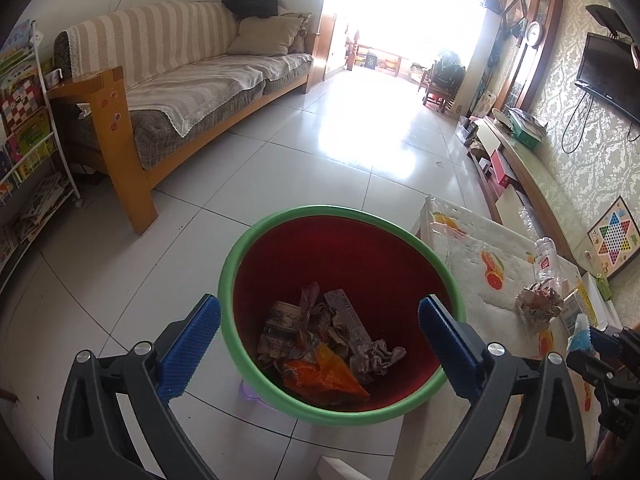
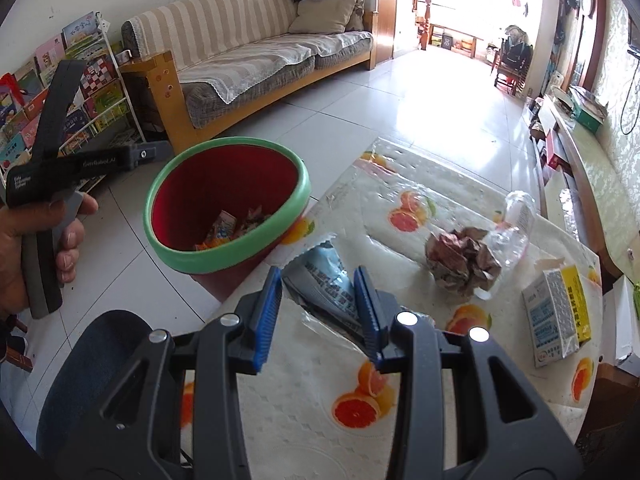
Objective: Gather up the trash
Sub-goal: 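Carry the grey wrapper over the red bin and open the right tool, then reach the left tool to the crumpled brown paper wad and close on it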
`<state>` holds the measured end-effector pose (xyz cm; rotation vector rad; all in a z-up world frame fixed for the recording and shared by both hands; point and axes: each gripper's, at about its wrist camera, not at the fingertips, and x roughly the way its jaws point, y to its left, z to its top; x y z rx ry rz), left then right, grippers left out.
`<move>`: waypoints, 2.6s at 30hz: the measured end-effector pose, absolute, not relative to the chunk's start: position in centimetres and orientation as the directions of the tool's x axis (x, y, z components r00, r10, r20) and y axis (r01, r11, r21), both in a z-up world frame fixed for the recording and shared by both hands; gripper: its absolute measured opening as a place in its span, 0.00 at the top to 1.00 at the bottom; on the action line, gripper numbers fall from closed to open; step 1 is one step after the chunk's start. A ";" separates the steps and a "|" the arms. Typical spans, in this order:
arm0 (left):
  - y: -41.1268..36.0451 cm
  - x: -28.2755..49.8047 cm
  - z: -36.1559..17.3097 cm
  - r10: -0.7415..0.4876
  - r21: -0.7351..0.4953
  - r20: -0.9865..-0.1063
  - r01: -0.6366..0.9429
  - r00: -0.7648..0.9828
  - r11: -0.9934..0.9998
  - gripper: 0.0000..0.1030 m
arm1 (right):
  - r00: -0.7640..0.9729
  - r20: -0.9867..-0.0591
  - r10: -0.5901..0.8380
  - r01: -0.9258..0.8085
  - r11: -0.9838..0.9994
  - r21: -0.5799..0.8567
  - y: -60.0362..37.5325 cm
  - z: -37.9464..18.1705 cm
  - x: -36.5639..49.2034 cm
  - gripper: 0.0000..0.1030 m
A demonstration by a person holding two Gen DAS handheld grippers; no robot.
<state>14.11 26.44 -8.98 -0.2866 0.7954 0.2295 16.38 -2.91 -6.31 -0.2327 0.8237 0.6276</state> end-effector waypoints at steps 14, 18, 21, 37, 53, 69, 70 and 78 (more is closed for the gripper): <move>33.0 7.7 -10.5 0.169 -0.209 -0.741 -0.462 0.650 0.862 0.08 | 0.465 -0.740 0.486 -0.704 0.710 0.024 10.7 -6.4 21.3 0.65; 34.5 6.6 -10.4 0.188 -0.211 -0.741 -0.489 0.644 0.846 0.08 | 0.444 -0.754 0.484 -0.722 0.692 0.019 13.6 -7.2 21.8 0.64; 35.2 6.3 -10.2 0.196 -0.208 -0.741 -0.497 0.642 0.842 0.08 | 0.419 -0.780 0.465 -0.735 0.678 0.009 15.5 -8.2 21.9 0.53; 31.7 8.1 -10.1 0.138 -0.223 -0.737 -0.431 0.661 0.874 0.08 | 0.494 -0.754 0.433 -0.683 0.730 -0.028 9.9 -5.4 19.5 0.05; 19.5 11.7 -8.3 0.014 -0.171 -0.746 -0.212 0.666 0.962 0.08 | 0.571 -0.747 0.341 -0.500 0.866 0.012 -7.4 -6.1 16.6 0.05; 1.4 19.0 -8.9 -0.171 -0.138 -0.775 0.102 0.608 0.985 0.08 | 0.643 -0.748 0.167 -0.234 0.972 0.016 -25.9 -8.5 13.7 0.05; 0.4 19.6 -9.1 -0.176 -0.132 -0.779 0.116 0.602 0.984 0.08 | 0.642 -0.750 0.157 -0.221 0.975 0.015 -26.7 -8.7 13.4 0.05; -5.0 25.0 -12.2 -0.176 -0.088 -0.824 0.185 0.539 0.979 0.08 | 0.636 -0.762 0.122 -0.136 0.990 0.045 -31.4 -10.1 11.4 0.05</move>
